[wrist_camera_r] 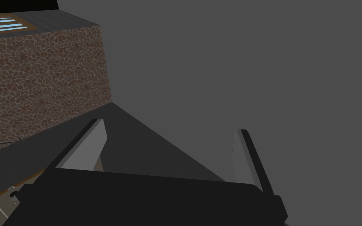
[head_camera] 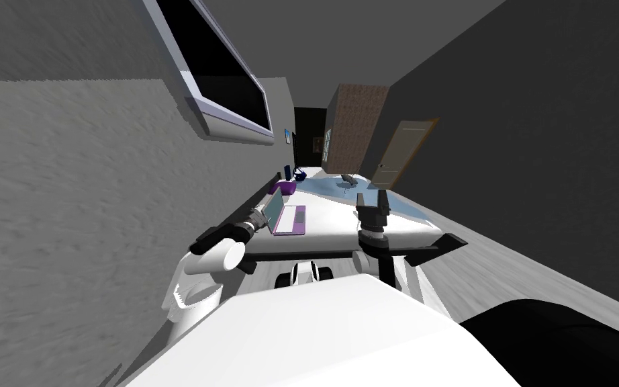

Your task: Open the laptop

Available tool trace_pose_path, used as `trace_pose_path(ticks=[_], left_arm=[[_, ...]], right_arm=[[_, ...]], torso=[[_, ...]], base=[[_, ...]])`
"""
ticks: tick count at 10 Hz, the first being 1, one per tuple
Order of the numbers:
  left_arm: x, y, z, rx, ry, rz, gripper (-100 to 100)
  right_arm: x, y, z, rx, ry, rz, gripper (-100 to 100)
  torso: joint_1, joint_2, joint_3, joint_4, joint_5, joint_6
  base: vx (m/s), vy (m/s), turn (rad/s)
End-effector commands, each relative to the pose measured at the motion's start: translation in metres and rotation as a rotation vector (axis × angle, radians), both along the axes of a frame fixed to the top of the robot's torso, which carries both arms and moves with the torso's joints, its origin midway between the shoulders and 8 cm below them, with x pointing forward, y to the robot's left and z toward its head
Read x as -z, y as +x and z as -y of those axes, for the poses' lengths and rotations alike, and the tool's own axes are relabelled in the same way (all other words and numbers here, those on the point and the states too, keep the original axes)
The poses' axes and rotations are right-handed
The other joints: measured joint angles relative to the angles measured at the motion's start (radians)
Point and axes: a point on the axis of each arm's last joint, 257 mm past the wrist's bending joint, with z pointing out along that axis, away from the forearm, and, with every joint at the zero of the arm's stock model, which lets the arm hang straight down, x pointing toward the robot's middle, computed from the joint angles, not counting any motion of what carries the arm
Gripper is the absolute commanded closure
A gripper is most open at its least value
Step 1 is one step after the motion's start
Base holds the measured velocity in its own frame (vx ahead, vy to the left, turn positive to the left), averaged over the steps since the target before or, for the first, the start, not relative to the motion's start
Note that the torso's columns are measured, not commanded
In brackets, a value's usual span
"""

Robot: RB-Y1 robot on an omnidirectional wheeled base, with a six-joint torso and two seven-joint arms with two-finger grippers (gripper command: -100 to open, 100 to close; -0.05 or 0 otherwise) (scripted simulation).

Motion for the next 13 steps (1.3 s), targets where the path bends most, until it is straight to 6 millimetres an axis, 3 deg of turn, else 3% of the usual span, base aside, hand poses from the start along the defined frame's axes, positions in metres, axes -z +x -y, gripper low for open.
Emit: trace_pose_path(ticks=[1, 2, 5, 13], left_arm=[[0.001, 0.0, 0.0, 0.0, -0.001, -0.004, -100], [0.001, 0.0, 0.0, 0.0, -0.001, -0.003, 100], [0.009, 0.01, -0.019, -0.008, 0.152, 0.009, 100], [0.023, 0.028, -0.05, -0.014, 0.406, 0.027, 100]], right_arm=[[0.0, 0.0, 0.0, 0.0, 0.0, 0.0, 0], [0.0, 0.0, 0.0, 0.0, 0.0, 0.0, 0], [0.0, 0.0, 0.0, 0.0, 0.0, 0.0, 0], [0.0, 0.0, 0.0, 0.0, 0.0, 0.0, 0]], torso=[[0.0, 0.001, 0.0, 0.0, 0.0, 0.0], [0.0, 0.0, 0.0, 0.0, 0.0, 0.0], [-0.008, -0.003, -0.001, -0.006, 0.0, 0.002], [0.006, -0.001, -0.001, 0.0, 0.001, -0.001]], base=[[0.0, 0.0, 0.0], [0.0, 0.0, 0.0], [-0.029, -0.139, 0.0], [-0.035, -0.131, -0.016]])
